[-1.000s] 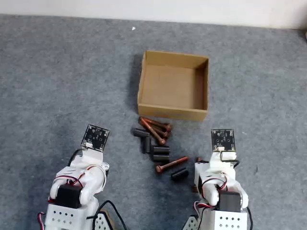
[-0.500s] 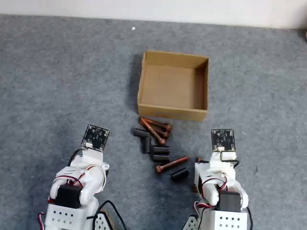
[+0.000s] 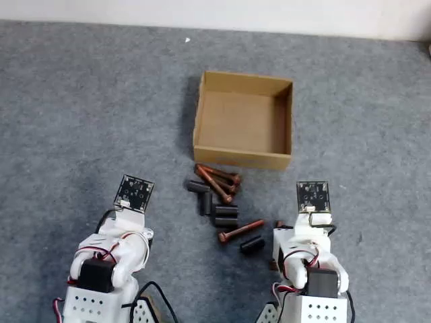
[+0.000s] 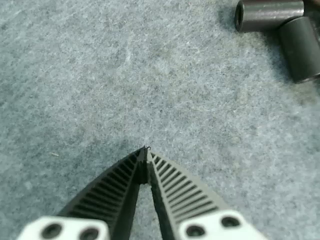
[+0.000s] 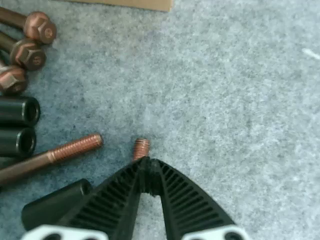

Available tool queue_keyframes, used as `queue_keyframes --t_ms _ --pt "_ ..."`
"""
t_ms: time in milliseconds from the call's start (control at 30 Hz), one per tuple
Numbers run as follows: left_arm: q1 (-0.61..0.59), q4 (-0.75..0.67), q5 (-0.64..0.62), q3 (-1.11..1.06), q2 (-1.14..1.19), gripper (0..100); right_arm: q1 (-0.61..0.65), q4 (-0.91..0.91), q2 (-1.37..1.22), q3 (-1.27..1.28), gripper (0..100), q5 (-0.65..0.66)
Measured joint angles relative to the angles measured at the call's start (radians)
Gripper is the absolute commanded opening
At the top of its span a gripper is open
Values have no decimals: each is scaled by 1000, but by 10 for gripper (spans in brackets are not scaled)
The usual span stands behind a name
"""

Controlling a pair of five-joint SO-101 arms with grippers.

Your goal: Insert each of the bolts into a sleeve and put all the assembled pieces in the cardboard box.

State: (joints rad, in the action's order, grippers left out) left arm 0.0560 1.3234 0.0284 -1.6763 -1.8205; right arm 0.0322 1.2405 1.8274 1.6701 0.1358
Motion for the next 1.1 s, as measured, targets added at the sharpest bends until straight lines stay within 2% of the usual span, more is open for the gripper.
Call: queue_keyframes --t_ms 267,733,1100 --pt "0 0 0 0 0 7 0 0 -2 -17 5 0" --pt "0 0 0 0 0 7 11 0 9 -368 5 0" --pt "0 0 0 0 0 7 313 -41 5 -399 9 0"
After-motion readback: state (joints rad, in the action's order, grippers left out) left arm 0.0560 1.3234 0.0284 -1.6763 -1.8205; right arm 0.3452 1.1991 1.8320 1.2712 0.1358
